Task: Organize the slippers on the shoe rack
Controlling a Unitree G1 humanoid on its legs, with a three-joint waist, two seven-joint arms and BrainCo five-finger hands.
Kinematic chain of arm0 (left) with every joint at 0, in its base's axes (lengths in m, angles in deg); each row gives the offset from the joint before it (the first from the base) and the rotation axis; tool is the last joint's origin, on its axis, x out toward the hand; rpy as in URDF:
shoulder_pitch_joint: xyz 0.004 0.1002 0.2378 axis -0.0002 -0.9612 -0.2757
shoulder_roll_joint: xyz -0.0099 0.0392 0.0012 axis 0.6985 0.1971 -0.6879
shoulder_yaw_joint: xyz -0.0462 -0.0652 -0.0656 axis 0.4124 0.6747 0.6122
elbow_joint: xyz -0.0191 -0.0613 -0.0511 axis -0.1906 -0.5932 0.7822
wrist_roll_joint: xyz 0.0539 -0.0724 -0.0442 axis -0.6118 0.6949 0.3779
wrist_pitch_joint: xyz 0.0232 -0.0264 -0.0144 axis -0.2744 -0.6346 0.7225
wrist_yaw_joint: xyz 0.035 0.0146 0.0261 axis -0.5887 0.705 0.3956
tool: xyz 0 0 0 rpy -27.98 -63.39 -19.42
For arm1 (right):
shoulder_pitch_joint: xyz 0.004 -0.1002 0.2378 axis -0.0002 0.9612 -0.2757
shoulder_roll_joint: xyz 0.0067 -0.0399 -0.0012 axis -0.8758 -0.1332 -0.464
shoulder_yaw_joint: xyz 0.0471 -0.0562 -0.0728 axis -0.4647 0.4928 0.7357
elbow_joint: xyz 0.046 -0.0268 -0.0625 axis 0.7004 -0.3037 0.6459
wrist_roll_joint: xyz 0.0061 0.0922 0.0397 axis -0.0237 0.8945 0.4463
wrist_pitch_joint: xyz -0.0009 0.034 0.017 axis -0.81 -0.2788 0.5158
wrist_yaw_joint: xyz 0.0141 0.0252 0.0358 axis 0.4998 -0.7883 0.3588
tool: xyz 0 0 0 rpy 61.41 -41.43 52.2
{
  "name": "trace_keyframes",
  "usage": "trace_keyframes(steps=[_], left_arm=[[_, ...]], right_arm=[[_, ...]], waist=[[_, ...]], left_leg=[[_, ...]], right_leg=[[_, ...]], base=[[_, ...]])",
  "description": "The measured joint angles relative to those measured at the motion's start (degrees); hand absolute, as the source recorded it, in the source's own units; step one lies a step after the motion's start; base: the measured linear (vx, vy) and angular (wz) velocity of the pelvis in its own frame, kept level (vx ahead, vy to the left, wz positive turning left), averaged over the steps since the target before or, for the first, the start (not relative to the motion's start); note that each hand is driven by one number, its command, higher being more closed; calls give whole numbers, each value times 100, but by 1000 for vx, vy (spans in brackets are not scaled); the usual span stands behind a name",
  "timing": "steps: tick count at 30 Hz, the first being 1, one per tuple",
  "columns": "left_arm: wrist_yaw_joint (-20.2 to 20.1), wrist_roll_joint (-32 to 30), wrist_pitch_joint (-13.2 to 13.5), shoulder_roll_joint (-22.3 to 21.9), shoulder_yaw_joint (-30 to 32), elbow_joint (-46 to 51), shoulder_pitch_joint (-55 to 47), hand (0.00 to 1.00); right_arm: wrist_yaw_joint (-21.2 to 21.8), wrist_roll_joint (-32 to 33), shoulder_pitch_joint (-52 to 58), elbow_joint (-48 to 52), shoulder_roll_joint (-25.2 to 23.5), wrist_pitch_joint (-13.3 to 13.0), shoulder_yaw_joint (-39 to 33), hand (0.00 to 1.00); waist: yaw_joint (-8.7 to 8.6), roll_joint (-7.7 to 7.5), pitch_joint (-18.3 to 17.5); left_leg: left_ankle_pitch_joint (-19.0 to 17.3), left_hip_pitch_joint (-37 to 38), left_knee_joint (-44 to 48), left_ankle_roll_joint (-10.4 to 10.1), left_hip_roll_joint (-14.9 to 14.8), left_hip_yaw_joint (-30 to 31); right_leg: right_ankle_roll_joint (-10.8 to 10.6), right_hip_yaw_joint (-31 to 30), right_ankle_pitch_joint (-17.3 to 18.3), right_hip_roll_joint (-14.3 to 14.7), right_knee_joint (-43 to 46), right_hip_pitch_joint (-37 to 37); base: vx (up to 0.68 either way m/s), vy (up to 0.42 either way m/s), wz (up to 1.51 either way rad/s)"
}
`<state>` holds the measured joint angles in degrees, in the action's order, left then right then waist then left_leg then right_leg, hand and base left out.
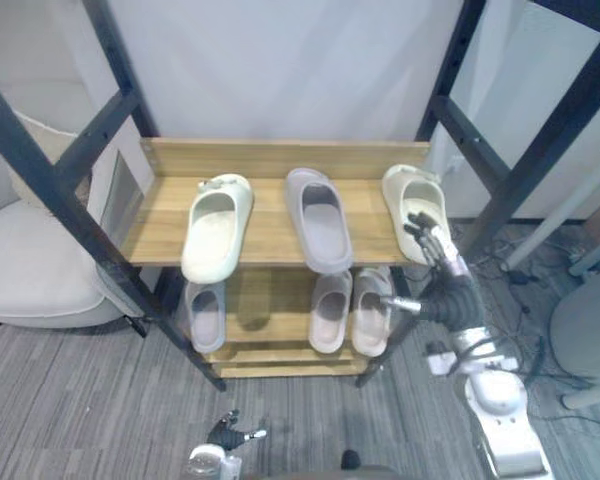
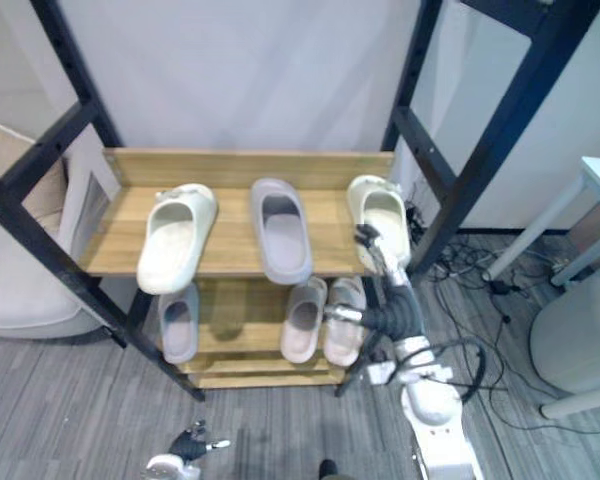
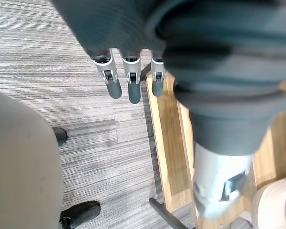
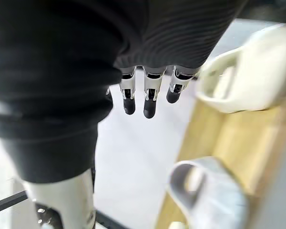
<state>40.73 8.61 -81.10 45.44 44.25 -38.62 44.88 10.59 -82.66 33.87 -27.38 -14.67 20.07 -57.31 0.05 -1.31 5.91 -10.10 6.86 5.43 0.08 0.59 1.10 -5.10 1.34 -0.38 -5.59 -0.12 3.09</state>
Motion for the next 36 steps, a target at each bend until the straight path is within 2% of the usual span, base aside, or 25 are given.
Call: trace_keyframes(steps=[6, 12, 15, 16, 18, 26, 36], left_arm=[[-5, -25, -6, 33, 133, 55, -48, 0], [-3, -45, -18, 40, 165, 126, -59, 0], [-1, -46, -30, 41, 170, 187, -73, 0], [-1, -50, -34, 40, 170, 235, -73, 0], [-1, -55, -36, 43, 170, 243, -73, 0], [-2, -70, -35, 55, 170, 276, -63, 0], [-3, -50, -40, 57, 164, 346, -46, 0]], right_arm=[[-190, -5, -890, -307, 95, 24, 167, 0], [-526, -197, -1581, -1017, 95, 285, 141, 0], [-763, -563, -1805, -1383, 30, 446, 56, 0], [-819, -578, -1825, -1419, -58, 530, -60, 0], [-936, -759, -1838, -1557, -158, 541, -265, 0], [-1064, -781, -2095, -2434, -146, 748, -526, 0], [-1113, -781, -2787, -3367, -126, 907, -528, 0]], waist=[[16, -99, -49], [72, -135, -58], [81, -140, -54], [95, -143, -52], [146, -163, -41], [212, -191, 7], [300, -189, 58]], left_leg=[[31, -75, 1, 44, 48, 115], [53, -113, 1, 75, 101, 222], [63, -168, 12, 91, 121, 327], [63, -179, 20, 91, 122, 350], [63, -185, 28, 91, 150, 375], [61, -206, 64, 88, 153, 406], [70, -307, 61, 74, 156, 414]], right_leg=[[-8, 111, 5, -62, 0, -9], [-21, 191, 15, -115, -3, -1], [-25, 294, 18, -140, -3, 0], [-25, 316, 19, -142, -3, 5], [-25, 339, 19, -135, -12, 16], [-24, 375, 18, -135, -50, 48], [-9, 371, -9, -124, -153, -4]], base=[[-34, -10, 11], [2, -1, 11], [4, -8, 17], [0, -8, 10], [-7, -6, 8], [-20, -9, 2], [-4, -2, 0]])
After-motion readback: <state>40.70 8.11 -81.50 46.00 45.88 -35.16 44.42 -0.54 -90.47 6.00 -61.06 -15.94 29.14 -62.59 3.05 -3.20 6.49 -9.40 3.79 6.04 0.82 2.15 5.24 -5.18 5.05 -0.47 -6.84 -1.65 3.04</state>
